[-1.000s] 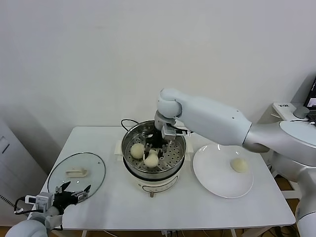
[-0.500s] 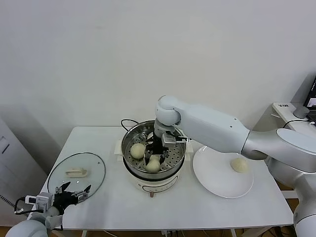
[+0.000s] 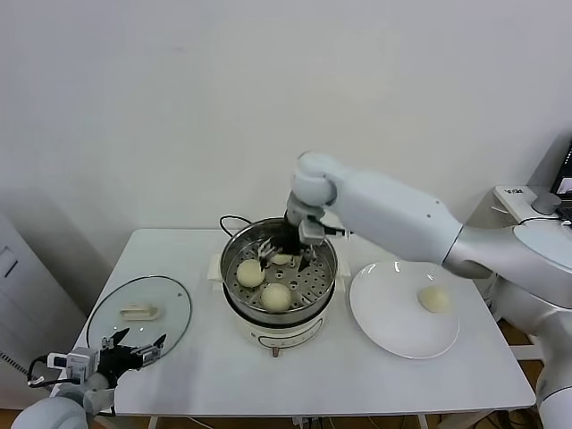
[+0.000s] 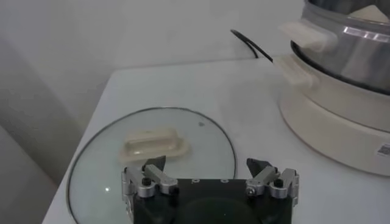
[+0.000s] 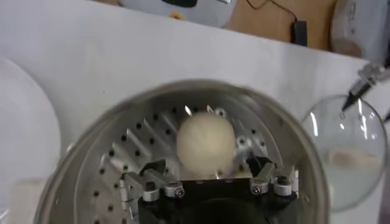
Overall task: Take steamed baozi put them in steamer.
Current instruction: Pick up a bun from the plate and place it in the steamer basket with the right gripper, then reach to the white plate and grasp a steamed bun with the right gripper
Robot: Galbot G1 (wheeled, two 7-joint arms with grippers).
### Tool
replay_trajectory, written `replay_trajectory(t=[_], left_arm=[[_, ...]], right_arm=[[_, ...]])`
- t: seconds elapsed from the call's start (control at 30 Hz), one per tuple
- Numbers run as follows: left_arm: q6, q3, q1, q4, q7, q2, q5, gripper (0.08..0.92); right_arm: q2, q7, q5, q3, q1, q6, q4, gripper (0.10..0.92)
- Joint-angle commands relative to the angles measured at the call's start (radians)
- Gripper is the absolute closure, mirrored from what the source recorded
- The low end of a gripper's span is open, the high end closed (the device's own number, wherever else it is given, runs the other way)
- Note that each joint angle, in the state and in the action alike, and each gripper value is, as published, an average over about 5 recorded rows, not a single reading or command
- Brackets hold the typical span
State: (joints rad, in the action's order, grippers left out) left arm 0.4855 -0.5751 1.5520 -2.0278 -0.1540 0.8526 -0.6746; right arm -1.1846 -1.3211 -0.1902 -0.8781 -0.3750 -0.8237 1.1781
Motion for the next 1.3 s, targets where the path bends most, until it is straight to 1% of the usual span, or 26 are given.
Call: replay_trajectory(t=[0.03,0.23,0.33,0.47,0.57,0.83,0.97,1.3], left_arm=[[0.0,-0.006,0.005,-0.003,-0.001,0.001,0.001,0.177],[0.002,-0.014,0.013,-0.012,-0.001,0.011,0.001,0.177],[0.003,-0.016,0.015,-0.014,-0.002,0.011,0.001,0.177],[0.004,-0.016,0.014,-0.014,-0.002,0.011,0.001,0.177],[0.004,-0.016,0.014,-0.015,-0.002,0.011,0.001,0.177],[0.004,-0.019,0.017,-0.016,-0.002,0.015,0.001,0.177],[0.006,-0.018,0.017,-0.016,-0.003,0.018,0.004,0.177],[0.006,-0.019,0.016,-0.013,-0.002,0.016,0.006,0.177]], right_arm=[[0.104,-0.023,0.208,-0.019,-0.142,0.313,-0.196,0.203],[0.217,-0.041,0.286,-0.046,-0.16,0.506,-0.291,0.203],[0.276,-0.047,0.319,-0.077,-0.157,0.578,-0.3,0.203],[0.334,-0.06,0.331,-0.111,-0.143,0.632,-0.296,0.203],[0.367,-0.067,0.308,-0.121,-0.125,0.642,-0.304,0.203],[0.421,-0.072,0.184,-0.075,-0.028,0.608,-0.337,0.203],[0.423,-0.07,0.115,-0.016,0.047,0.584,-0.374,0.203],[0.394,-0.026,0.022,0.1,0.201,0.566,-0.433,0.203]])
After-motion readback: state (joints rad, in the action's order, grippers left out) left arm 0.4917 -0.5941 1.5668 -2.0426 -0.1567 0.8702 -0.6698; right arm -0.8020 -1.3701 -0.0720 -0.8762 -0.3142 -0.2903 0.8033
